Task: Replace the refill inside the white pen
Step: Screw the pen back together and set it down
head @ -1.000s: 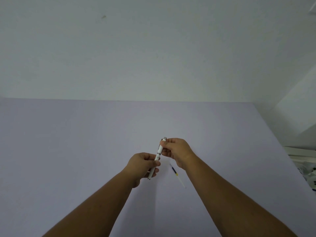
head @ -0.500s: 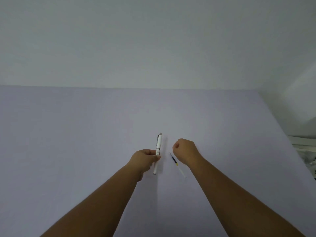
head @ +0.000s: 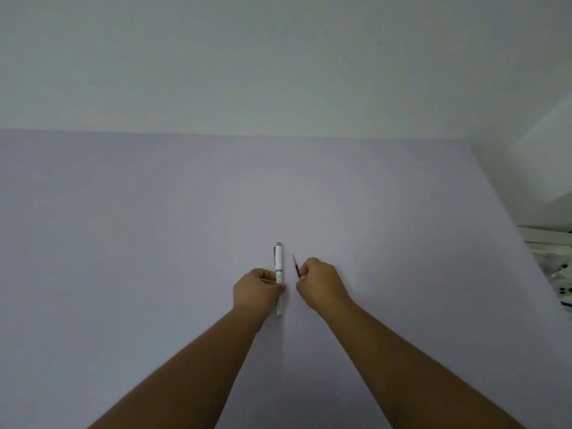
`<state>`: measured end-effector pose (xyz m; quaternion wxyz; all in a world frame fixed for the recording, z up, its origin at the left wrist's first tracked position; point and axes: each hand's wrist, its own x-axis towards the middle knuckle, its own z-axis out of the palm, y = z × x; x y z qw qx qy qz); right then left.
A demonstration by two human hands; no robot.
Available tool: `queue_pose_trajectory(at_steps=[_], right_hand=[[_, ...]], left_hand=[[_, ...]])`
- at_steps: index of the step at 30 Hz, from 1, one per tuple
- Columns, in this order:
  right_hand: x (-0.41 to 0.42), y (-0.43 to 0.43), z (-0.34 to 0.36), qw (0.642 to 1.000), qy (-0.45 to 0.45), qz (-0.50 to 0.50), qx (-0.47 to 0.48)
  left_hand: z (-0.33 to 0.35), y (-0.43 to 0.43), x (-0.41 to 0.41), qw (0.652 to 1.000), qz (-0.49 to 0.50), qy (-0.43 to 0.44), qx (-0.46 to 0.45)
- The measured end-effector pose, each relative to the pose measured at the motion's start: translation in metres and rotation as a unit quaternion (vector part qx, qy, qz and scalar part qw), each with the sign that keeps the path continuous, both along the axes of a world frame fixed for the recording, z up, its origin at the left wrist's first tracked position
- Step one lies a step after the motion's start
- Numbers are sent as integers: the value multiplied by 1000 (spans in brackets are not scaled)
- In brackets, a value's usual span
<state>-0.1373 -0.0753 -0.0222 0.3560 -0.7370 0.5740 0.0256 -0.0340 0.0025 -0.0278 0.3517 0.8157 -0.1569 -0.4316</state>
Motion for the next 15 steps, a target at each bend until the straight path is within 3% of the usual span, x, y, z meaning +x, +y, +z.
queue_pose_trajectory(at_steps=[15], right_hand=[[4, 4, -4, 999, -21, -40, 32]], left_hand=[[-6, -3, -4, 998, -19, -60, 19]])
